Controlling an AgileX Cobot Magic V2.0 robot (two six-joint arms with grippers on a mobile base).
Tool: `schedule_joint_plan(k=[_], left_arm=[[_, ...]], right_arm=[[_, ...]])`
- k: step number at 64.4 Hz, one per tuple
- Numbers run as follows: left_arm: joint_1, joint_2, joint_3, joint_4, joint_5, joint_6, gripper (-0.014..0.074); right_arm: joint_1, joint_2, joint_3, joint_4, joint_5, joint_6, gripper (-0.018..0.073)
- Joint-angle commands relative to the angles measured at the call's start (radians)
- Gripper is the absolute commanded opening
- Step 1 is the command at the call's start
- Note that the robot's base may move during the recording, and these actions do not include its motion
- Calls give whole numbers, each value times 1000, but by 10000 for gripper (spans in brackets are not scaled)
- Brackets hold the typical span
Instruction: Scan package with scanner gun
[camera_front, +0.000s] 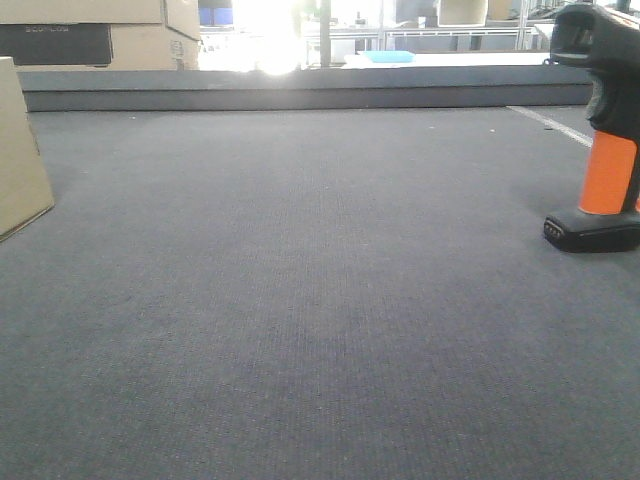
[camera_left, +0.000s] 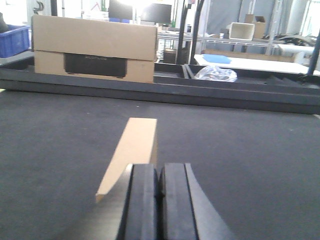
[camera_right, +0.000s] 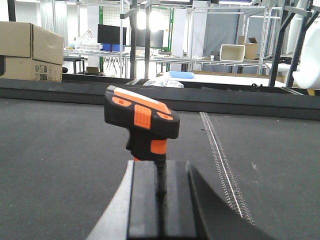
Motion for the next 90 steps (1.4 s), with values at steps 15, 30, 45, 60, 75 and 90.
schedule_joint_plan(k=[15,30,45,60,75,90], left_arm=[[-134,-8,270,50,-286,0,-111],[-114,-8,388,50,-443,0,-111],[-101,-49,475,50,-463,0,-111],[-98,-51,478,50,-469,0,-111],[-98,-51,478,50,-469,0,-111],[-98,-51,478,50,-469,0,-111]], right_arm=[[-2,-3,1,-8,-25,2,-162],[-2,-3,1,-8,-25,2,-162],[-2,-3,1,-8,-25,2,-162],[-2,-3,1,-8,-25,2,-162],[-2,-3,1,-8,-25,2,-162],[-2,-3,1,-8,-25,2,-162]])
